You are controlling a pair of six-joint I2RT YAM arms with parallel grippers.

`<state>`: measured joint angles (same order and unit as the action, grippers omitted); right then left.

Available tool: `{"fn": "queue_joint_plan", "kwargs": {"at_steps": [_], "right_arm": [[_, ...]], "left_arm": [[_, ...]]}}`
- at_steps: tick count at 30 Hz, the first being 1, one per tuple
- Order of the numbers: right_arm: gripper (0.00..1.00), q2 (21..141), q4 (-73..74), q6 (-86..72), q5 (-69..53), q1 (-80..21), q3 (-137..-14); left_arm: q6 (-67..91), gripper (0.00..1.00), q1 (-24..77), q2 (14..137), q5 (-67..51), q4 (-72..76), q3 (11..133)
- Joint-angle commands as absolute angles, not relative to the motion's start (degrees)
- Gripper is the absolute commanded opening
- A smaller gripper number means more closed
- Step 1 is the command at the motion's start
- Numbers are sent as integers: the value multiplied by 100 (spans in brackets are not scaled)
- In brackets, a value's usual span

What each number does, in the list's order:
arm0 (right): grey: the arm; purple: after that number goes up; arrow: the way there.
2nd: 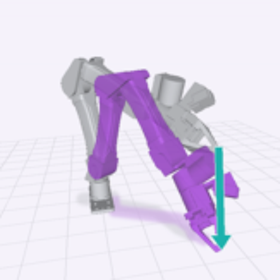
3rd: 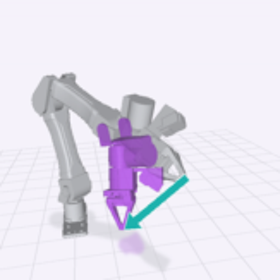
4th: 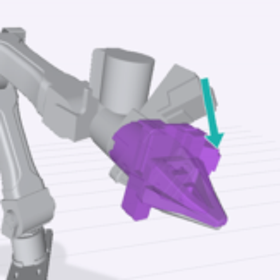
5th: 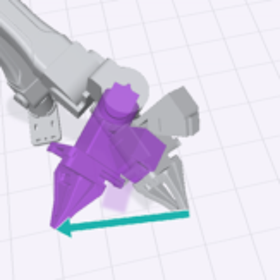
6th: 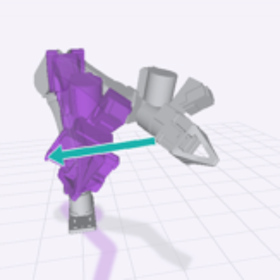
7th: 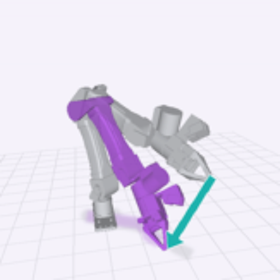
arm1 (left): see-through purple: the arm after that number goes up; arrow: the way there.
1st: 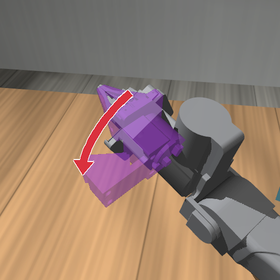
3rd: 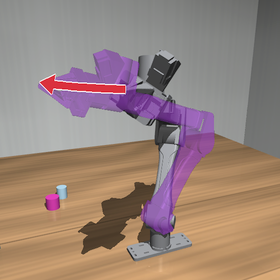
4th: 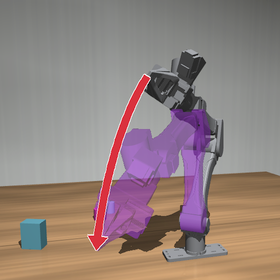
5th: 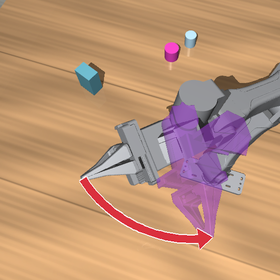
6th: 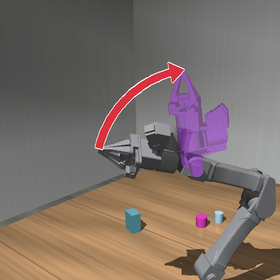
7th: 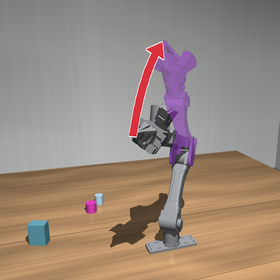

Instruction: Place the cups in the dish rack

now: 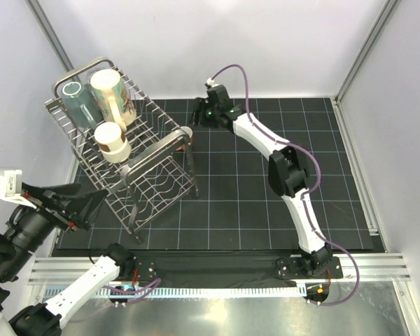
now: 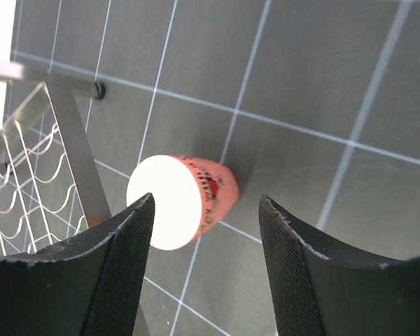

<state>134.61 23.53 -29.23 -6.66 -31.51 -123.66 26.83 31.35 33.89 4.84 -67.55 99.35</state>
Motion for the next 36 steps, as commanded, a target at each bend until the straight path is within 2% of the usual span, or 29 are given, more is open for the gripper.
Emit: {"fn": "queue_joint_plan", "kwargs": {"at_steps": [1,8,12,13,18,19,21,22,30,36], "right_arm": [[62,13622,1925,-2962,-519,-3348,-12630],[57,14018,1855,-3050,-369,-3524,-12595],[49,14098,1916,-3059,-150,-3577,-12533],[43,14106,1916,-3067,-132,-3568,-12525],[26,13940,1960,-2971,210,-3577,-12463],[18,13896,1960,-2953,289,-3568,-12472],[12,13773,1969,-2944,308,-3542,-12472],[5,13720,1986,-2953,308,-3516,-12472],[4,12763,1995,-2786,343,-3270,-12253],[4,11463,2021,-2786,194,-2884,-11735]], "left_arm": [[2654,90,3103,3314,659,-7127,9826],[2874,89,3103,2883,712,-7172,9501],[2971,88,3103,2857,694,-7286,9580],[2997,88,3103,2865,686,-7304,9606],[3093,88,3103,2883,651,-7234,9755],[3120,88,3103,2909,616,-7181,9782],[3181,88,3103,2970,563,-7128,9843],[3216,88,3103,3049,493,-7058,9896],[3629,88,3103,3463,176,-6276,10178],[3727,93,3103,3936,35,-5538,10213]]}}
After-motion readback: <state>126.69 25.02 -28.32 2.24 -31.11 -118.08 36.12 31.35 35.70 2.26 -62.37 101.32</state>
